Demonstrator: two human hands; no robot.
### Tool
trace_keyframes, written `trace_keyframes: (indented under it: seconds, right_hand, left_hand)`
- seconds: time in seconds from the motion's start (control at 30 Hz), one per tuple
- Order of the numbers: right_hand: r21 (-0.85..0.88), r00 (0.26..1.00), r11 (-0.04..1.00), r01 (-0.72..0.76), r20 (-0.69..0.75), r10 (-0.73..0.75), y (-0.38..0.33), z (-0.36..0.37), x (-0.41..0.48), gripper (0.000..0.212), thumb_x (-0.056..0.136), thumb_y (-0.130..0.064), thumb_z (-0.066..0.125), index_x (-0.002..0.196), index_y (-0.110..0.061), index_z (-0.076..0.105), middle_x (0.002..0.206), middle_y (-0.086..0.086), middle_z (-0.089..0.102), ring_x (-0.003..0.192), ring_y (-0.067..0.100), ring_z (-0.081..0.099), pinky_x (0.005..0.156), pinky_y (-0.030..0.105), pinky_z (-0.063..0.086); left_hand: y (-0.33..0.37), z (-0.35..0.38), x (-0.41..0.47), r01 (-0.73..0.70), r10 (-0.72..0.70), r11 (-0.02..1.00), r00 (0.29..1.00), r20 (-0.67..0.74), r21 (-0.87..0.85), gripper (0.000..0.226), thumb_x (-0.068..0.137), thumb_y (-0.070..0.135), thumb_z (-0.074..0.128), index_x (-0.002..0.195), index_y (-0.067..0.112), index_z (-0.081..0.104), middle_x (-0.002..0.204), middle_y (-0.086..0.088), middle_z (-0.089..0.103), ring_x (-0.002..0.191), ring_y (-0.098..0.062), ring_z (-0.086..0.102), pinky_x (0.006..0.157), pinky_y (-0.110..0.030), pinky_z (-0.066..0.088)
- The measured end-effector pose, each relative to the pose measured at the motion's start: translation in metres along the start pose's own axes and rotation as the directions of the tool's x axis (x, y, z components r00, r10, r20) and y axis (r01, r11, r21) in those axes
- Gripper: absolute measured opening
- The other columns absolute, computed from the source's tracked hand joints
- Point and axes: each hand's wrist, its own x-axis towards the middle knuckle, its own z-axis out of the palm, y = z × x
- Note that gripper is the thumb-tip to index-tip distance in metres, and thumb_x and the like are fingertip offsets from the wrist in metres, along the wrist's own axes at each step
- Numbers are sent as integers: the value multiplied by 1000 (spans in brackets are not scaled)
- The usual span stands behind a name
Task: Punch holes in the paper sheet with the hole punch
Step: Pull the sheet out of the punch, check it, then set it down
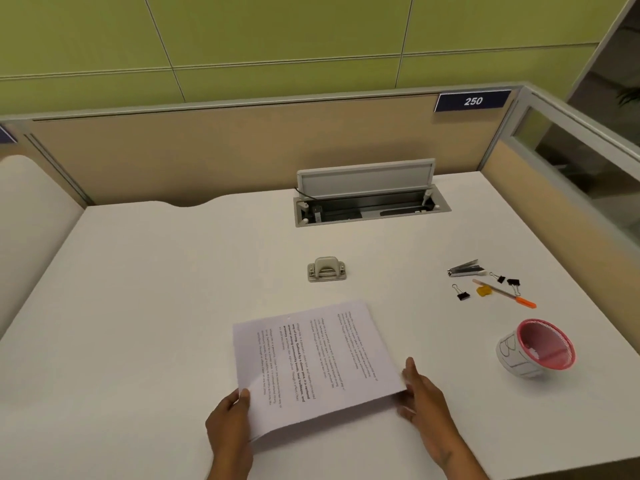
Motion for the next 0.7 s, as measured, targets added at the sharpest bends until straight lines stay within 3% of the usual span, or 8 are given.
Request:
trace_keyframes:
  seconds: [0.17,0.3,0.4,0.5,0.6,0.7]
  right_hand:
    - [197,965,973,-120,254,68,40,23,-29,53,77,-58,61,118,-24,62,116,11,70,108,28,67,83,39,49]
    - [257,940,961,-107,342,13,56,41,-40,45,82,-30,73,124,-27,57,117,6,72,108,30,68,87,50,56]
    - [273,961,961,-51,274,-27,59,47,-39,34,95,-8,58,124,-25,58,113,4,73,105,28,69,84,48,58]
    - [208,972,978,-2,232,-47,54,42,-38,34,99,-5,49,125,-24,58,114,2,72,106,26,68,88,53,56]
    - [168,965,986,-21,259,-24,44,32,-32,31,99,-6,49,122,-23,62,111,2,74,103,28,70,83,56,57]
    - [145,947,989,-40,322,-9,30,21,-23,31,98,-6,51,123,-19,62,113,3,74,103,27,70,79,49,59]
  left_hand:
    - [-28,5,-43,7,-15,995,996,-86,-95,26,94,14,60,117,4,65,110,-10,63,95,-30,60,85,-35,46]
    - [-53,13,-79,58,-71,990,992,-109,-125,32,95,13,59,123,-1,61,114,-13,62,93,-28,58,85,-33,44]
    - [-70,15,-96,140,-151,973,988,-45,-186,33,95,10,59,127,0,59,122,-17,63,93,-31,60,87,-38,49]
    - [-80,13,-105,227,-222,954,974,47,-197,37,94,9,61,130,2,55,118,-16,64,95,-34,64,85,-47,54]
    - [-80,0,-106,298,-258,939,940,221,-171,33,92,16,64,121,2,58,105,-14,68,91,-30,65,74,-41,54]
    - [-66,-18,-90,238,-215,970,938,271,-54,45,93,37,60,128,9,55,121,-13,63,109,-30,60,91,-44,46]
